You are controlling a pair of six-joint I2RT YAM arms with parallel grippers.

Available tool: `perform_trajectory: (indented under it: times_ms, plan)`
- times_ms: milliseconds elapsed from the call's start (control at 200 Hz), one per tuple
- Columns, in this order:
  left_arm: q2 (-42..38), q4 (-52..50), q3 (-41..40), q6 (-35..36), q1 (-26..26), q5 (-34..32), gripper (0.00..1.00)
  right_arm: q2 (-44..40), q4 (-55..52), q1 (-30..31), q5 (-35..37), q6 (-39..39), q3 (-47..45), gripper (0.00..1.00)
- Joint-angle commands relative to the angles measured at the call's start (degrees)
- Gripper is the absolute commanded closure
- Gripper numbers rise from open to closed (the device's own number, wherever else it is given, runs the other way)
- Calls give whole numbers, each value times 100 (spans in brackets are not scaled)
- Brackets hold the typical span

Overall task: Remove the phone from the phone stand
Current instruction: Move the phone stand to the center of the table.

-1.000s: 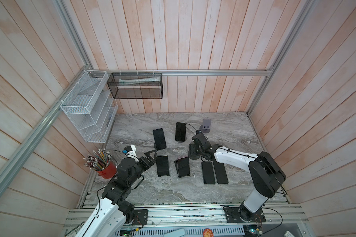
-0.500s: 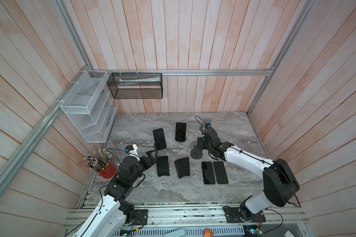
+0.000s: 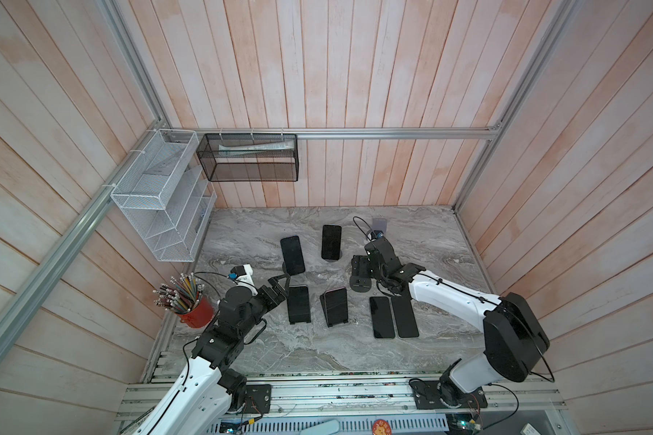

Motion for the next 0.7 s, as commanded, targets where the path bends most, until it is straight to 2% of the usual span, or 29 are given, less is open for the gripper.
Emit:
perform_trajectory:
  times_ms: [0, 170, 360, 695]
  plan:
    - [-58, 114, -101, 38, 24, 50, 0, 413, -500, 35, 360, 362, 188, 14]
    - [-188, 76, -163, 90, 23, -24, 0, 458, -432, 63, 389, 315, -27, 21]
    - [-233, 31, -154, 85, 26, 11, 0, 89, -593, 56, 577, 71, -296, 24]
    - [-13, 142, -87, -27, 24, 189, 0, -29, -768, -281, 248, -619, -403, 27]
